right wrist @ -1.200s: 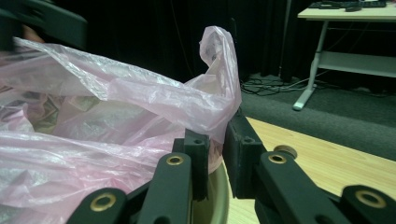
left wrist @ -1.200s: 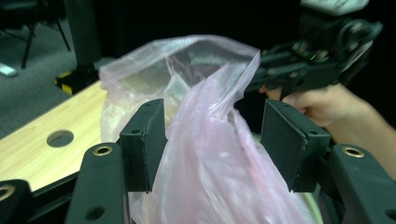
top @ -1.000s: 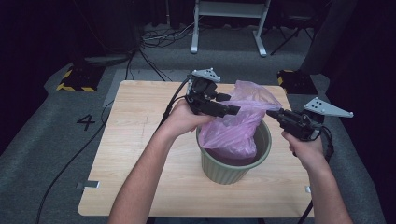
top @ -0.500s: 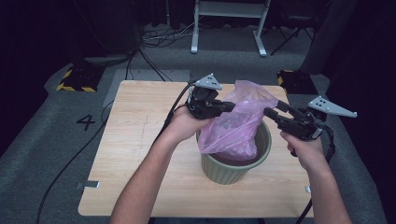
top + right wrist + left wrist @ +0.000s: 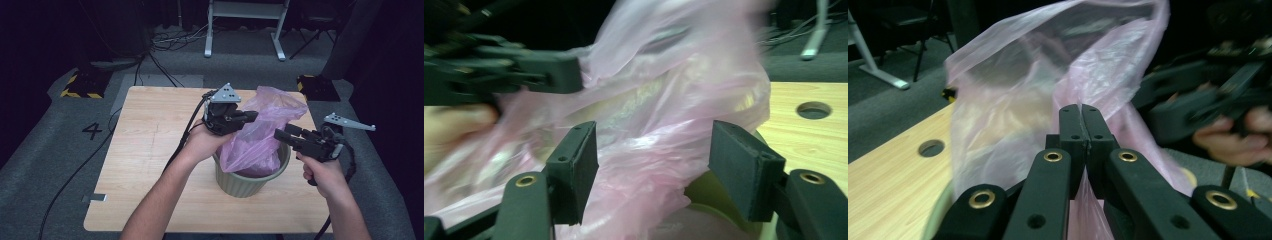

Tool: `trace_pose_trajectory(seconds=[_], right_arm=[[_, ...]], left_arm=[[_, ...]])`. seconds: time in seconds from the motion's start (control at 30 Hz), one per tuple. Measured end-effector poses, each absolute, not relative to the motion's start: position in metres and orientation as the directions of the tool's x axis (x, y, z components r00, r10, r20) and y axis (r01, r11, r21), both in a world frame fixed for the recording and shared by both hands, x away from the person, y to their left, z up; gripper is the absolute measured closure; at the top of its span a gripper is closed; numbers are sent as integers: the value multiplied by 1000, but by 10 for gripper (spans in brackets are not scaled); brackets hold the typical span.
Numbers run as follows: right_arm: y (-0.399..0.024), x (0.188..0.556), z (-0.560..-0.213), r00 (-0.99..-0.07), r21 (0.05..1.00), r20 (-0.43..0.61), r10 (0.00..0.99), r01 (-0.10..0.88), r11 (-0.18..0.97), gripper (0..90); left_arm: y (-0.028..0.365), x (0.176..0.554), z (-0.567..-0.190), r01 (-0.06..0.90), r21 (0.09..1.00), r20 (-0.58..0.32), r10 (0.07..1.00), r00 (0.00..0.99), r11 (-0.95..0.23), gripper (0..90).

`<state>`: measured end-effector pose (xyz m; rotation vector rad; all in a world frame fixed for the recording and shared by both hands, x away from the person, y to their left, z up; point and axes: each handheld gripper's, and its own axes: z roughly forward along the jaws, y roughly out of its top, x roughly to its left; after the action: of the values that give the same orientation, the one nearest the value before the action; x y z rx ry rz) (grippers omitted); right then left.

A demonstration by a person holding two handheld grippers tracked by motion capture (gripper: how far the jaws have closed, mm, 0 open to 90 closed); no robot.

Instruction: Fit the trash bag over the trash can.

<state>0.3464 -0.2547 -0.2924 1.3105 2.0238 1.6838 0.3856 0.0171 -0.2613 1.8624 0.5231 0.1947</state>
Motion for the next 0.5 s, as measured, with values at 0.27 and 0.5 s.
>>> trace_pose_trajectory(seconds=[0.27,0.5], right_arm=[[-257,356,-302,-565,901,254,785,433,20,900],[-292,350,-311,-529,906,288,798,420,-50,900]], left_arm=[[31,384,-263,292,931,-155,486,860,-219,898],[82,384,-283,387,921,-291,575,764,-48,898]])
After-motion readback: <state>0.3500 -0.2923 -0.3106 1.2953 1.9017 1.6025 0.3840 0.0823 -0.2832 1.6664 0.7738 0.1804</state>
